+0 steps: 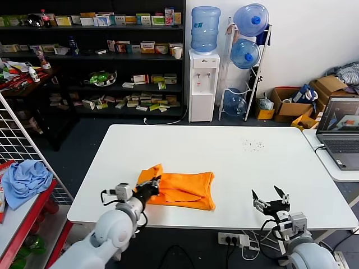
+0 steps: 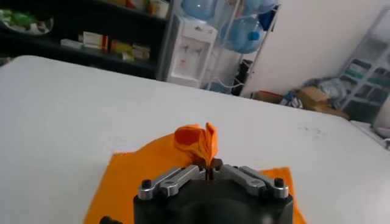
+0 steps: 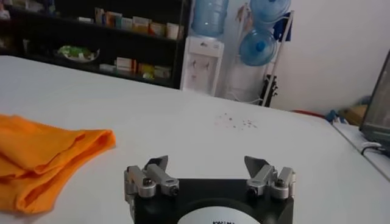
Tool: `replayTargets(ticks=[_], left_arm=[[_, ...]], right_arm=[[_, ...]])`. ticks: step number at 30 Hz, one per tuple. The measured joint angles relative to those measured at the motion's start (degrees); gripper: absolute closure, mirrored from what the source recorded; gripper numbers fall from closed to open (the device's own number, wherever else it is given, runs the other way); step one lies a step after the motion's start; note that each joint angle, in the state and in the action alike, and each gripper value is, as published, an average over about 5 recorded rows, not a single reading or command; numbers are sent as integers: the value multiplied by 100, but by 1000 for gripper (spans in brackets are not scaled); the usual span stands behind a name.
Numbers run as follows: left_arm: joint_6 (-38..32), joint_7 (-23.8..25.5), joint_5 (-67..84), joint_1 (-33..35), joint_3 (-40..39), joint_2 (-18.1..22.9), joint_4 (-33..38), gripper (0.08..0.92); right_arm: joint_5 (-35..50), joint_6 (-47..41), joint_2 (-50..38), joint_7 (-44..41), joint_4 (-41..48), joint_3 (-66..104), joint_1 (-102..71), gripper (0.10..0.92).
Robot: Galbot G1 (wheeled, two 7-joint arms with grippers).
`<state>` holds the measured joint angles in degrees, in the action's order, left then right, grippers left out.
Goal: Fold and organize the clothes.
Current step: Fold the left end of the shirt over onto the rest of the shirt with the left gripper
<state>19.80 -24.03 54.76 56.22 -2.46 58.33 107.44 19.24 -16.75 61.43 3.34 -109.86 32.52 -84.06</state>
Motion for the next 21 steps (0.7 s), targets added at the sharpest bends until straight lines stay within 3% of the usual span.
replayTargets(ticks=[10, 21], left_arm=[[-79, -12, -292, -281, -668, 1063, -443, 874], [-803, 275, -615, -275, -874, 1687, -946, 574]], right_arm=[[-166, 21, 197, 10, 11, 67, -16, 203], [-306, 16, 380, 39, 77, -110, 98, 203]])
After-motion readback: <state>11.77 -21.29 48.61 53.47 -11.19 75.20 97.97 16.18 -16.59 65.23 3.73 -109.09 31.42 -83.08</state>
